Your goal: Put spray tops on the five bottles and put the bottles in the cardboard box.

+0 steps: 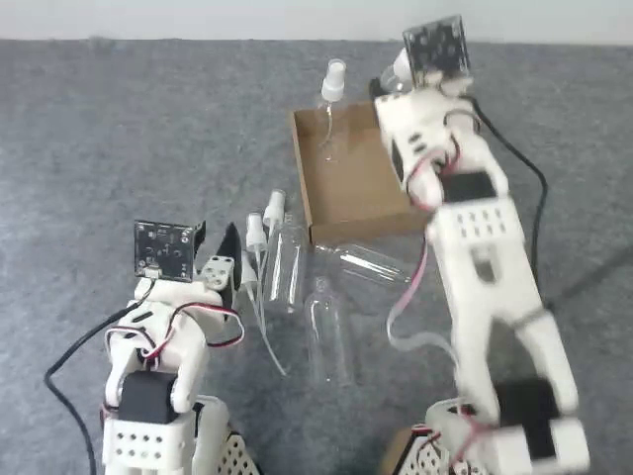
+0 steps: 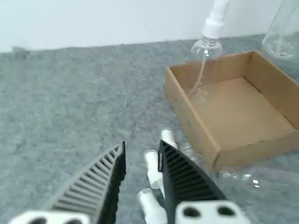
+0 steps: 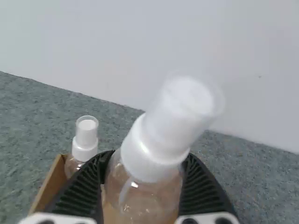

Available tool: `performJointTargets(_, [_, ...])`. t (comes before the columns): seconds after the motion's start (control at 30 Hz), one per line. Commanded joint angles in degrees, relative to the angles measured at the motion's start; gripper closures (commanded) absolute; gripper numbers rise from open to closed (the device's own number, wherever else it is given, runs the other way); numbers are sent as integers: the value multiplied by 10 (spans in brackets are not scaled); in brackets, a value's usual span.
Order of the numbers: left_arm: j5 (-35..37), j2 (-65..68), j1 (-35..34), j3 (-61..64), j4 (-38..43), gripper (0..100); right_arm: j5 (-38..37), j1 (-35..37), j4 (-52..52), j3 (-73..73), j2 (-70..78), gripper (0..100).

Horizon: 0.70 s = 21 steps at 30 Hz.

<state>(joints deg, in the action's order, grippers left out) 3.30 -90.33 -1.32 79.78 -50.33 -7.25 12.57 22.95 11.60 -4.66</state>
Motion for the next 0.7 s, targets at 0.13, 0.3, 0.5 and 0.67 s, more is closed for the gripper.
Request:
performJointTargets(0.13, [2,-7,-4,0,31,913,2,-27,-47,-158,183,992])
performJointTargets(0.3, [0,-7,-4,0,31,913,32,-29,-74,-207,256,992])
performJointTargets(0.5, [-1,-7,-4,0,31,913,33,-28,-99,-255,324,992])
performJointTargets(0.67, [-1,-7,-4,0,31,912,35,-28,-99,-280,369,992])
